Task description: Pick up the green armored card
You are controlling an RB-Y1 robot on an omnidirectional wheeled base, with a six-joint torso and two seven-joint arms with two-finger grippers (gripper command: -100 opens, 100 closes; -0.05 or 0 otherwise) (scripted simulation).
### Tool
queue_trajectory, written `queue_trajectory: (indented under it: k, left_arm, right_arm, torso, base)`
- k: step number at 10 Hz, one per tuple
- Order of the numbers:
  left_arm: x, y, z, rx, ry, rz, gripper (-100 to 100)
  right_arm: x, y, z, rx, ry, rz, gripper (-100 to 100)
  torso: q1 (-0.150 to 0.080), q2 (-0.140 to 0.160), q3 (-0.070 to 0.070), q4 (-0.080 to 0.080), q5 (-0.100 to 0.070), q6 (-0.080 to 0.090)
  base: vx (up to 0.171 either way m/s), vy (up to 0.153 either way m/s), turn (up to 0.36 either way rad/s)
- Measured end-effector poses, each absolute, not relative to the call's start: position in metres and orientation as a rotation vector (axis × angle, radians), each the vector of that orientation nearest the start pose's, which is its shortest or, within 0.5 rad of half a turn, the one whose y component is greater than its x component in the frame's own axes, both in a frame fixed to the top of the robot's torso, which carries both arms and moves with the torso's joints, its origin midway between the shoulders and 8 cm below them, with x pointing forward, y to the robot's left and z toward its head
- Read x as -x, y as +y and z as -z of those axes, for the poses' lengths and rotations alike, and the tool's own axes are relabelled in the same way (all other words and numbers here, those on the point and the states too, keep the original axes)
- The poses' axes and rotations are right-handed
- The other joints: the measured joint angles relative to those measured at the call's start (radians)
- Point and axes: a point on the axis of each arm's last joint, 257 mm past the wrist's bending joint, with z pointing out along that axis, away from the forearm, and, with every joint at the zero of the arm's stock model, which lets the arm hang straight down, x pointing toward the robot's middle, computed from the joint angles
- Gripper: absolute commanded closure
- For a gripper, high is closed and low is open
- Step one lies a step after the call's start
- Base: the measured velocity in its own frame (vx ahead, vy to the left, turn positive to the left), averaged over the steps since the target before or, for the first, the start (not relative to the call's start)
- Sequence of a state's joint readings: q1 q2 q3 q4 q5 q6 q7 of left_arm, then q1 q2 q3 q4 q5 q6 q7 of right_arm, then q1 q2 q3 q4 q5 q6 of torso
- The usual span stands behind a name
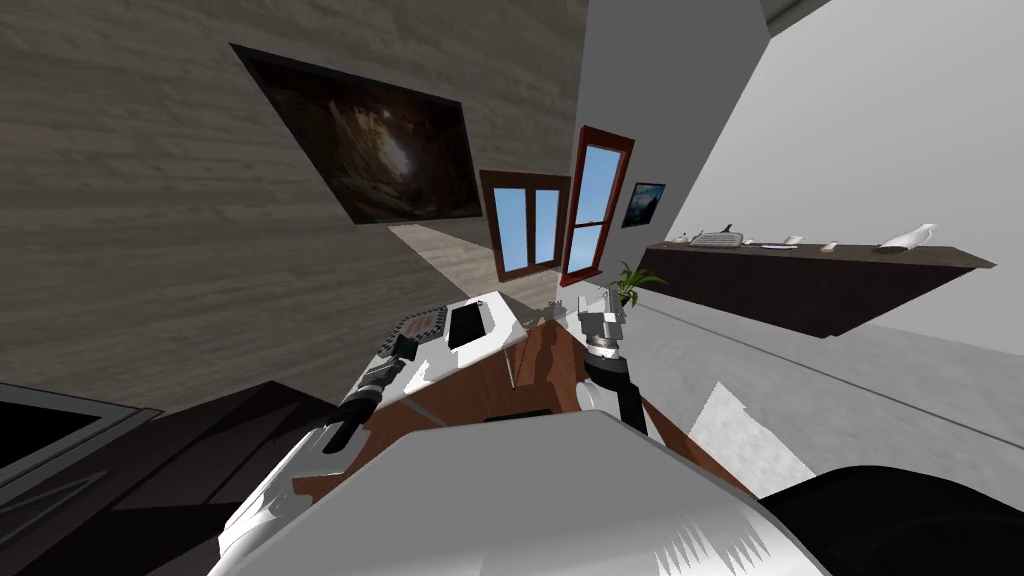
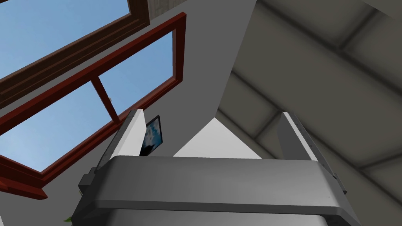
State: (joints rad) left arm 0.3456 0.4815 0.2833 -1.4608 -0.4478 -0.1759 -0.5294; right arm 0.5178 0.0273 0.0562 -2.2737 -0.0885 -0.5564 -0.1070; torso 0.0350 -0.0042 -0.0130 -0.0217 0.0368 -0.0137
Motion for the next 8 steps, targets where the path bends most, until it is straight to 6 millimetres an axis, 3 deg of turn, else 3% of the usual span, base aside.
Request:
queue_trajectory:
  k: [2,4,5,7,8]
  left_arm:
    - [-0.396,0.53,0.279,0.268,1.697,-0.159,100]
    - [-0.39,0.511,0.285,0.277,1.71,-0.156,100]
    - [-0.393,0.507,0.275,0.268,1.695,-0.152,100]
    - [-0.386,0.49,0.283,0.285,1.71,-0.154,100]
    - [-0.386,0.484,0.275,0.279,1.697,-0.151,100]
  right_arm:
    - [-0.335,-0.276,-0.026,-0.75,0.473,-1.51,0]
    - [-0.335,-0.277,-0.026,-0.75,0.473,-1.51,0]
    - [-0.335,-0.277,-0.026,-0.75,0.473,-1.51,0]
    - [-0.335,-0.277,-0.026,-0.75,0.473,-1.51,0]
    - [-0.335,-0.277,-0.026,-0.75,0.473,-1.51,0]
  torso:
    - [-0.006,0.001,0.001,0.0,-0.001,0.001]
    - [-0.002,0.0,0.0,0.0,-0.001,0.0]
    - [-0.004,0.001,0.0,0.001,-0.001,0.001]
    - [-0.001,0.0,0.0,0.0,-0.001,0.0]
    - [-0.003,0.001,0.001,0.0,-0.001,0.001]
  base:
    - [0.021,0.038,0.052]
    - [0.024,0.048,0.055]
    - [0.03,0.066,0.122]
    - [0.026,0.057,0.035]
    - [0.006,0.013,-0.006]
